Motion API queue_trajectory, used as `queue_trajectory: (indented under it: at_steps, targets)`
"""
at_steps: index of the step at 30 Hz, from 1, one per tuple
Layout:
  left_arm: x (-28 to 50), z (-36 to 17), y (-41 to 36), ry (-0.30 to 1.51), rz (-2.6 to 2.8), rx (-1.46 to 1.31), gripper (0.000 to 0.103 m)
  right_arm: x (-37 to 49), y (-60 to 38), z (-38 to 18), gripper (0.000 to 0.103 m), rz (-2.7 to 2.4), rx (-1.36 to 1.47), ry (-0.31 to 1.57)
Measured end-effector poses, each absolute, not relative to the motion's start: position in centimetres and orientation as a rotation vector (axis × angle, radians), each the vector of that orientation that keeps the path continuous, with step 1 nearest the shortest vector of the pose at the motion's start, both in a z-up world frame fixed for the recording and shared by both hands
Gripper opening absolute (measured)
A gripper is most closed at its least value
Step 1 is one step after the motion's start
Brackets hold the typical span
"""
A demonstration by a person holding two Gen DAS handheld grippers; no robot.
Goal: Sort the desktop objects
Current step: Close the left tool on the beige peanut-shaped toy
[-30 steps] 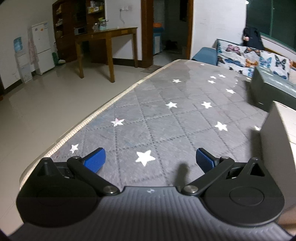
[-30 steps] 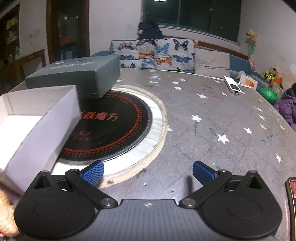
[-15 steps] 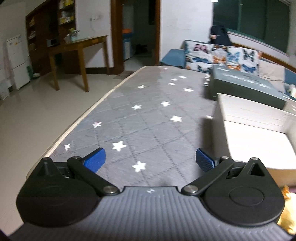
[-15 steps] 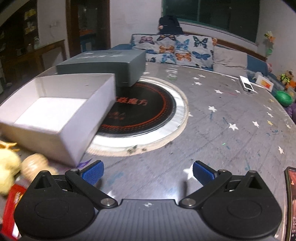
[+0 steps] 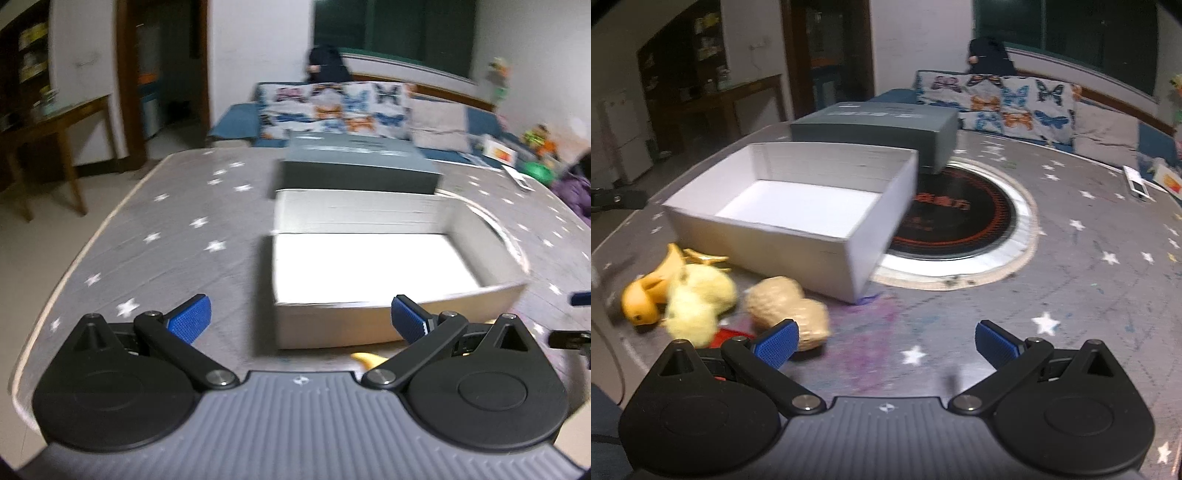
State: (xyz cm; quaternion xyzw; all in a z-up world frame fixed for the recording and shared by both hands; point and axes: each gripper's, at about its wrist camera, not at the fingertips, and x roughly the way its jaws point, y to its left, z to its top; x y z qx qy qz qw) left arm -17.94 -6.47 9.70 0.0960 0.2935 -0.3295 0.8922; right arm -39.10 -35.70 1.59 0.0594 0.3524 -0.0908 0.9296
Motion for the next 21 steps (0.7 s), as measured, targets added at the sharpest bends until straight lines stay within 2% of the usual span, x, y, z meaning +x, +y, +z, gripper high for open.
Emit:
queue_trajectory:
  at_steps: [13,21]
  targets:
    - [-21.4,10.6,-11.9,0.617,-0.979,0.251,0.103,-37.3,-33.6,1.5,0.085,-0.081,0.125,0.735]
    - [-22.0,9.1,-17.0,0.703,-1.107,0.312,0.103,-36.8,-33.5,0.7,0.074,-0.057,0.161,0.734]
